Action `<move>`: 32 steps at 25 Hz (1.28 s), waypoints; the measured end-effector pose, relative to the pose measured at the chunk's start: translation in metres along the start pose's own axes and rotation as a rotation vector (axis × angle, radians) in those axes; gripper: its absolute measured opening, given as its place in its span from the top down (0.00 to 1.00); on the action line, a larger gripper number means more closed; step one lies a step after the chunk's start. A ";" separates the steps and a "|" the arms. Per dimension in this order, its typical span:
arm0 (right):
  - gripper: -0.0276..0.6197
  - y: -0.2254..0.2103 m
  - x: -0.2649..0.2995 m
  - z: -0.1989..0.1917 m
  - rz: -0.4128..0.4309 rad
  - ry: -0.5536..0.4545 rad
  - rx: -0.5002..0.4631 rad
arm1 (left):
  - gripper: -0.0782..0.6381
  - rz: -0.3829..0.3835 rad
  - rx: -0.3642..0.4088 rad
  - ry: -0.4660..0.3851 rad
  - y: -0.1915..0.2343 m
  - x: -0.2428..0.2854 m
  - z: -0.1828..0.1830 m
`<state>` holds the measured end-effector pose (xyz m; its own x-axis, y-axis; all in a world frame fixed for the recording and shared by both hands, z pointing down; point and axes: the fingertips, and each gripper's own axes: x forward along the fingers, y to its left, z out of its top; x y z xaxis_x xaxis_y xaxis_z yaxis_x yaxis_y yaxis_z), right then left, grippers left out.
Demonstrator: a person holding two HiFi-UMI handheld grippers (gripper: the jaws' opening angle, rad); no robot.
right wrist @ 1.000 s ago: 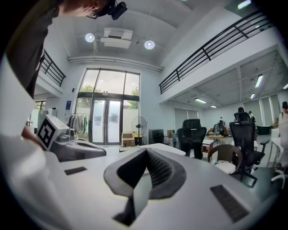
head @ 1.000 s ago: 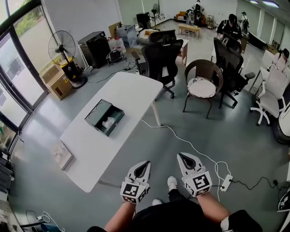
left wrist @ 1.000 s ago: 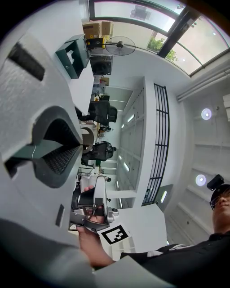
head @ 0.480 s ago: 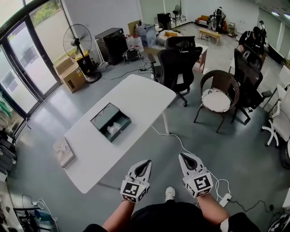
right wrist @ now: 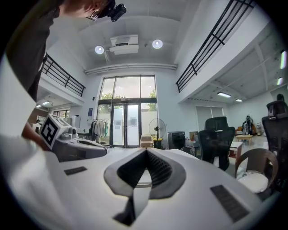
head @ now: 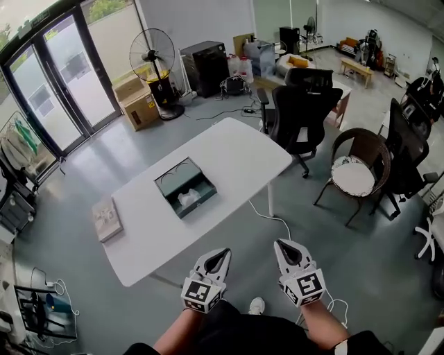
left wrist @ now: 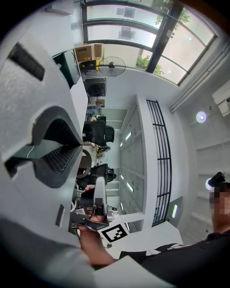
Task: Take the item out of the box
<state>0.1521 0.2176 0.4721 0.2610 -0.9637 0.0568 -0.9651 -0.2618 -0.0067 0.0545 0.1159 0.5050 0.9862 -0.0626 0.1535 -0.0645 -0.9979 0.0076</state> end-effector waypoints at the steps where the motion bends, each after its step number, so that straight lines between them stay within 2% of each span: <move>1: 0.95 0.000 0.005 -0.001 0.013 0.003 0.002 | 0.88 0.019 -0.002 0.003 0.006 -0.001 0.000; 5: 0.95 0.005 0.035 -0.002 0.054 0.020 0.008 | 0.88 0.069 -0.034 0.007 0.035 -0.003 -0.004; 11: 0.95 0.016 0.095 0.005 0.089 0.006 0.018 | 0.88 0.096 -0.092 -0.021 0.085 0.004 0.000; 20: 0.95 0.041 0.199 0.008 0.179 0.037 -0.009 | 0.88 0.144 -0.094 -0.025 0.183 0.029 -0.002; 28: 0.95 0.075 0.291 0.006 0.291 0.079 -0.064 | 0.88 0.188 -0.115 -0.033 0.265 0.039 0.000; 32: 0.95 0.098 0.323 0.004 0.385 0.094 -0.061 | 0.88 0.212 -0.121 -0.035 0.298 0.035 -0.003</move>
<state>0.1415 -0.1195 0.4860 -0.1205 -0.9809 0.1526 -0.9922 0.1241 0.0143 0.0688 -0.1835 0.5156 0.9531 -0.2736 0.1295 -0.2868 -0.9531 0.0971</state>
